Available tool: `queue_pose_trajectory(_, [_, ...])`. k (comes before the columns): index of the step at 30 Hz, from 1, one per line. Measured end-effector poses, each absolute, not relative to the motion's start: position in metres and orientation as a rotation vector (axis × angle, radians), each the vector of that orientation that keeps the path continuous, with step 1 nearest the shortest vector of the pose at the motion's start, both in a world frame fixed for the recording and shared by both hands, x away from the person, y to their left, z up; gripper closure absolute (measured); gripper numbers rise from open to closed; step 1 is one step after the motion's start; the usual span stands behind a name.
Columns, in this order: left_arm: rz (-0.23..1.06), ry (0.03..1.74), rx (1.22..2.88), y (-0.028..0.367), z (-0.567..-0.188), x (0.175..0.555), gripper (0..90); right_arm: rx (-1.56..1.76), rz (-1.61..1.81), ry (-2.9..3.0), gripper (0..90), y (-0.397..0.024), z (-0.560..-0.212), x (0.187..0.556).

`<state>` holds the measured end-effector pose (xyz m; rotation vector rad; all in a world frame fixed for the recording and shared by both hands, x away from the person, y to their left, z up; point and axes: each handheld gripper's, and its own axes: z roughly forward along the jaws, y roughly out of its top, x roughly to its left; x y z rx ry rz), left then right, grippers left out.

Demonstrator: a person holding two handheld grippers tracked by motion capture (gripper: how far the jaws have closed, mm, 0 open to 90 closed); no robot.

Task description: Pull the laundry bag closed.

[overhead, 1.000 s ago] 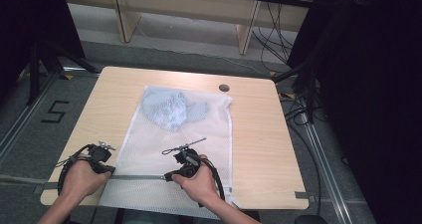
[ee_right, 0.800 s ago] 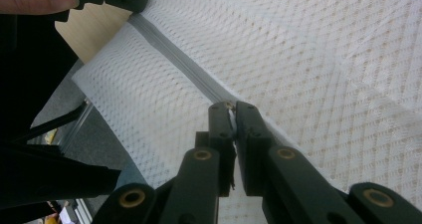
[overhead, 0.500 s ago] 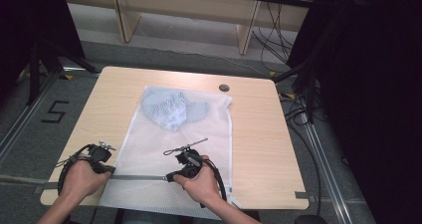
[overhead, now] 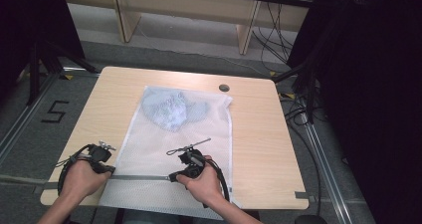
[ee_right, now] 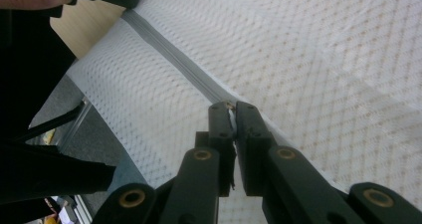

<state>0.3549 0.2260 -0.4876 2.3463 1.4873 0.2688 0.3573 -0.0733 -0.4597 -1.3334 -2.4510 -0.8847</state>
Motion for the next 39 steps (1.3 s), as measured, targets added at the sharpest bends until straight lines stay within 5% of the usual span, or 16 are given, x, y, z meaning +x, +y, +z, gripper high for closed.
queue_pose_trajectory(39, [0.273,1.494,2.329,0.225,-0.488,0.355,89.9,-1.381,-0.861,-2.453,87.1,-0.098,-0.461,0.356])
